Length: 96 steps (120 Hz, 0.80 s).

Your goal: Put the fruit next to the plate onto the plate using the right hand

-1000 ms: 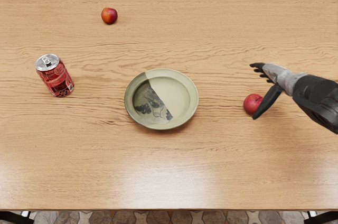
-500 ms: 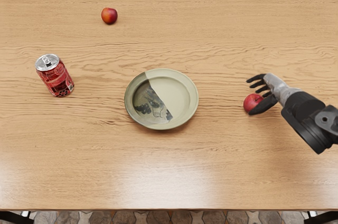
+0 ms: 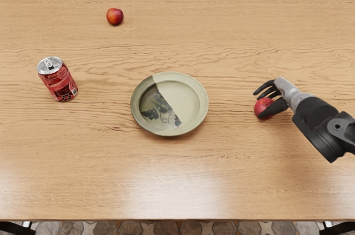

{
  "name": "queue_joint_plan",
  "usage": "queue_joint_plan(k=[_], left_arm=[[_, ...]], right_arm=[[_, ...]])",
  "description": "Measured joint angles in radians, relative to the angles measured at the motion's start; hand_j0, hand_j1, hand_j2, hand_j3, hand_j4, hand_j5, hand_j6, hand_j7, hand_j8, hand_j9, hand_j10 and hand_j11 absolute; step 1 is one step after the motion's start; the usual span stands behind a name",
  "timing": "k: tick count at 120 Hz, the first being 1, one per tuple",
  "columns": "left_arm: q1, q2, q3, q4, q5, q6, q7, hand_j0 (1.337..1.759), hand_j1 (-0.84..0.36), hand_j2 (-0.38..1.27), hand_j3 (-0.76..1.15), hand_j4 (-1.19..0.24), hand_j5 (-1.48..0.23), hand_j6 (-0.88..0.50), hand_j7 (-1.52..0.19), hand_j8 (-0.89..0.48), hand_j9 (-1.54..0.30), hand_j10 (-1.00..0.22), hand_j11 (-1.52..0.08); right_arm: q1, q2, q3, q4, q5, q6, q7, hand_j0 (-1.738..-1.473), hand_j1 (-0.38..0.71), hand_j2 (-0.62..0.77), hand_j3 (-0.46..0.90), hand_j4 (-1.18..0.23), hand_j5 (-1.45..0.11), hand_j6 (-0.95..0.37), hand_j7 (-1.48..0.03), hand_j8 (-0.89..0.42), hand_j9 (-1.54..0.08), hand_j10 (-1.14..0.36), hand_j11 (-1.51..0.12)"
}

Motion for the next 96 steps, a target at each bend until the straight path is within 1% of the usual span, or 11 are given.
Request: queue_joint_plan(k=[7,12,24,27,35,37,38,42,58,75,96], left_arm=[[0.001,0.000,0.000,0.000,0.000,0.000,0.000,1.658,0.35,0.00,0.00,0.00,0.00,0.00,0.00,0.00,0.00,0.00,0.00],[0.001,0.000,0.000,0.000,0.000,0.000,0.000,1.658,0.35,0.00,0.00,0.00,0.00,0.00,0.00,0.00,0.00,0.00,0.00],[0.001,0.000,0.000,0.000,0.000,0.000,0.000,1.658,0.35,0.00,0.00,0.00,0.00,0.00,0.00,0.00,0.00,0.00,0.00],[0.001,0.000,0.000,0.000,0.000,0.000,0.000,1.658,0.35,0.00,0.00,0.00,0.00,0.00,0.00,0.00,0.00,0.00,0.00],[0.000,0.000,0.000,0.000,0.000,0.000,0.000,1.658,0.35,0.00,0.00,0.00,0.00,0.00,0.00,0.00,0.00,0.00,0.00],[0.000,0.000,0.000,0.000,0.000,0.000,0.000,1.658,0.35,0.00,0.00,0.00,0.00,0.00,0.00,0.00,0.00,0.00,0.00],[0.001,0.000,0.000,0.000,0.000,0.000,0.000,1.658,0.35,0.00,0.00,0.00,0.00,0.00,0.00,0.00,0.00,0.00,0.00],[0.001,0.000,0.000,0.000,0.000,0.000,0.000,1.658,0.35,0.00,0.00,0.00,0.00,0.00,0.00,0.00,0.00,0.00,0.00],[0.000,0.000,0.000,0.000,0.000,0.000,0.000,1.658,0.35,0.00,0.00,0.00,0.00,0.00,0.00,0.00,0.00,0.00,0.00],[0.000,0.000,0.001,0.000,0.000,0.000,0.000,1.658,0.35,0.00,0.00,0.00,0.00,0.00,0.00,0.00,0.00,0.00,0.00],[0.001,0.000,0.001,0.000,0.000,0.000,0.000,1.658,0.35,0.00,0.00,0.00,0.00,0.00,0.00,0.00,0.00,0.00,0.00]], right_arm=[[0.000,0.010,0.000,-0.012,-0.003,0.001,0.000,-1.648,0.25,0.17,0.00,-0.65,-0.76,-0.60,-0.80,-0.43,-0.80,-0.44,-0.84],[0.000,0.023,0.000,-0.027,-0.007,0.000,0.000,-1.647,0.23,0.21,0.00,-0.67,-0.74,-0.64,-0.81,-0.47,-0.80,-0.48,-0.84],[0.000,0.044,0.001,-0.048,-0.013,-0.001,-0.001,-1.645,0.19,0.17,0.00,-0.69,-0.71,-0.71,-0.81,-0.51,-0.78,-0.52,-0.83],[0.000,0.048,0.002,-0.050,-0.013,-0.001,-0.001,-1.645,0.18,0.22,0.00,-0.70,-0.70,-0.71,-0.81,-0.54,-0.78,-0.51,-0.82],[0.003,0.054,0.014,-0.053,-0.003,0.001,-0.002,-1.646,0.18,0.18,0.00,-0.69,-0.72,-0.70,-0.81,-0.49,-0.78,-0.50,-0.81],[0.004,0.055,0.021,-0.054,0.000,0.001,-0.002,-1.647,0.19,0.24,0.00,-0.68,-0.73,-0.69,-0.81,-0.49,-0.78,-0.50,-0.80],[0.004,0.056,0.025,-0.054,0.001,0.001,-0.002,-1.647,0.19,0.19,0.00,-0.68,-0.73,-0.69,-0.81,-0.49,-0.78,-0.49,-0.80],[0.006,0.058,0.043,-0.053,0.005,0.002,-0.001,-1.649,0.20,0.25,0.00,-0.67,-0.74,-0.69,-0.81,-0.49,-0.78,-0.48,-0.80],[0.033,0.079,0.100,-0.052,0.012,0.025,-0.001,-1.652,0.22,0.23,0.00,-0.65,-0.77,-0.66,-0.81,-0.46,-0.79,-0.45,-0.80],[0.086,0.156,0.119,-0.052,0.015,0.065,0.000,-1.655,0.24,0.22,0.00,-0.63,-0.79,-0.64,-0.80,-0.43,-0.80,-0.41,-0.80],[0.117,0.257,0.124,-0.052,0.017,0.098,0.000,-1.657,0.26,0.27,0.00,-0.61,-0.80,-0.62,-0.80,-0.42,-0.80,-0.40,-0.79]])
